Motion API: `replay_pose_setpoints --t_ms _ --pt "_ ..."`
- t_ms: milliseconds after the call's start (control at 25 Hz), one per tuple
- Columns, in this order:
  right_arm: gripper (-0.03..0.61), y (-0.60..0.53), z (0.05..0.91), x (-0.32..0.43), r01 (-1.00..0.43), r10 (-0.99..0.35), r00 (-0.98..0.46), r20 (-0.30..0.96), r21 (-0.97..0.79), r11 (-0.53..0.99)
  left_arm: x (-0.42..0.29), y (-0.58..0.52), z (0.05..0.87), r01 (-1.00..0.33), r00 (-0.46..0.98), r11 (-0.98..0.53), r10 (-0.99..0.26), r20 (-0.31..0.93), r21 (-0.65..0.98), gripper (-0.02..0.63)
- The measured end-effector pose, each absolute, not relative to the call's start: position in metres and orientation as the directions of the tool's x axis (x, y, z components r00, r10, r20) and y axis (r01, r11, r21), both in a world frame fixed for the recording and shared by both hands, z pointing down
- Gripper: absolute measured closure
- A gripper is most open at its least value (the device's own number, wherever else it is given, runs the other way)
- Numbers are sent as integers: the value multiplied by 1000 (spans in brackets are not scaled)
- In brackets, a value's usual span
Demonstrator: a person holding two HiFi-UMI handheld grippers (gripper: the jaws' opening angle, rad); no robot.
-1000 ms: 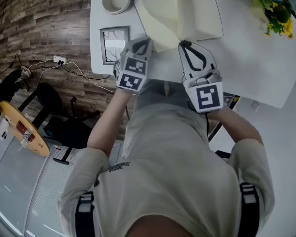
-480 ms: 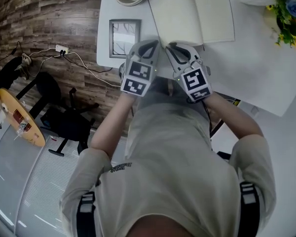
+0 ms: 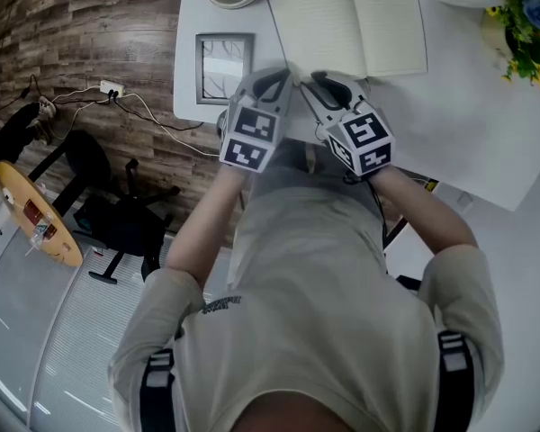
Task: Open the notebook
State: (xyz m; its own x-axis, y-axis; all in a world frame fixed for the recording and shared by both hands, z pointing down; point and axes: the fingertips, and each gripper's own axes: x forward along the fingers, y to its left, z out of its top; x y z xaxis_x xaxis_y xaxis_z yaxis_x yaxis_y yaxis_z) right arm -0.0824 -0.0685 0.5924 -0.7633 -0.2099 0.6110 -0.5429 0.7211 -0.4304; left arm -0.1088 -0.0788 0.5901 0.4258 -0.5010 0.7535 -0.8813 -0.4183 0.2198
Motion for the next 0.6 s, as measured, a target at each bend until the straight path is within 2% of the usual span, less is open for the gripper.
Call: replay_pose_setpoints --t_ms 600 --pt "472 -104 536 -40 -619 -333 -724 604 -357 700 -85 -102 532 -840 491 -501 -539 684 209 614"
